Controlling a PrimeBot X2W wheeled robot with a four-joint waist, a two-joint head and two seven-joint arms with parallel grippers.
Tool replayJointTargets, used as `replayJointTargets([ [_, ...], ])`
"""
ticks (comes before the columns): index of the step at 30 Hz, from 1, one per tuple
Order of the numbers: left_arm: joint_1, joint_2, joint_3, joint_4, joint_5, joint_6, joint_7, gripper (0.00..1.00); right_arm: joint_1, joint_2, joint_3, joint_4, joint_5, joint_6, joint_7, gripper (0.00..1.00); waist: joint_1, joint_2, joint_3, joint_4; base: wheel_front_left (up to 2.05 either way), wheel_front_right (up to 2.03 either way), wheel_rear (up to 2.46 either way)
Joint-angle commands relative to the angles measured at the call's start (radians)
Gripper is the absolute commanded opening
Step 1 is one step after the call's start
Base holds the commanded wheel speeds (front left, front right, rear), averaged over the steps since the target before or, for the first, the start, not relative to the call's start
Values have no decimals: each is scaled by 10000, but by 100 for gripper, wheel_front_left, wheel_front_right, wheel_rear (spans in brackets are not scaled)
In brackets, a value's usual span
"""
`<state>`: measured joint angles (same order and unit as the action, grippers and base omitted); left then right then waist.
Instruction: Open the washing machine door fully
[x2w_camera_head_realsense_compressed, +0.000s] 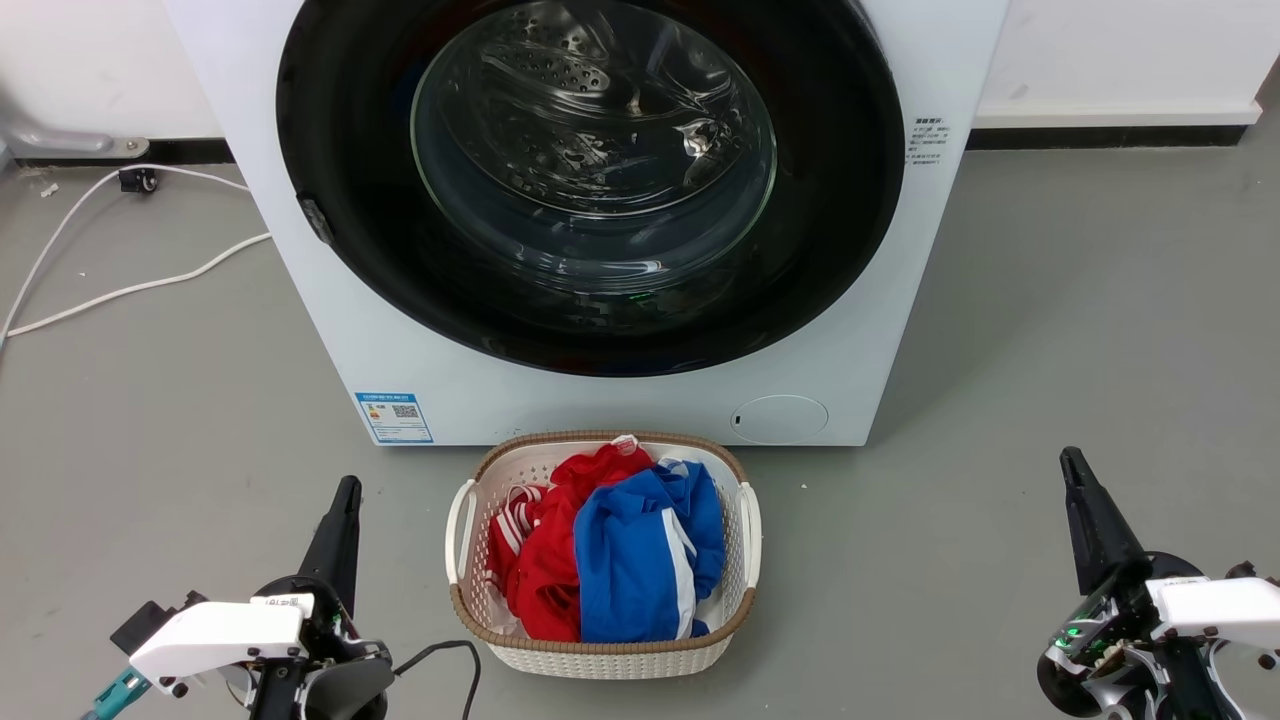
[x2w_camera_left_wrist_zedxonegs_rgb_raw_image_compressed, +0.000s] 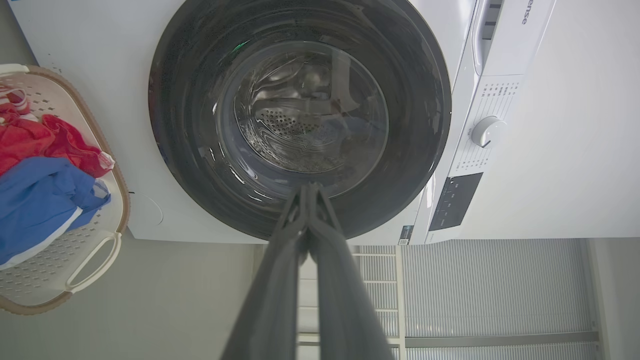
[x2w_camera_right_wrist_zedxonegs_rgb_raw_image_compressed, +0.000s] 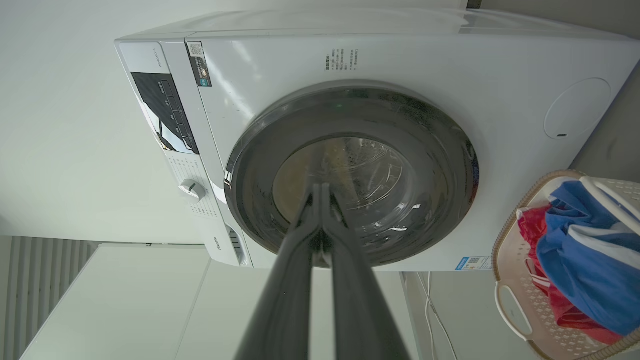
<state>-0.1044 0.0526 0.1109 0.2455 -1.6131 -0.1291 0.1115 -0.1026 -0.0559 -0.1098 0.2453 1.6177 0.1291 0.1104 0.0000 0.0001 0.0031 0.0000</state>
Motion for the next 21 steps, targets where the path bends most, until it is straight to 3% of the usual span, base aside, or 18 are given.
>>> replayJointTargets([
  [1, -95, -6, 31, 14, 43, -33, 8, 0, -124, 40, -15, 15, -81, 29, 25, 0, 0, -1, 0, 0, 0, 0, 0],
  [21, -95, -14, 40, 13, 50, -33, 21, 0, -124, 49, -29, 14, -87, 29, 42, 0, 0, -1, 0, 0, 0, 0, 0],
])
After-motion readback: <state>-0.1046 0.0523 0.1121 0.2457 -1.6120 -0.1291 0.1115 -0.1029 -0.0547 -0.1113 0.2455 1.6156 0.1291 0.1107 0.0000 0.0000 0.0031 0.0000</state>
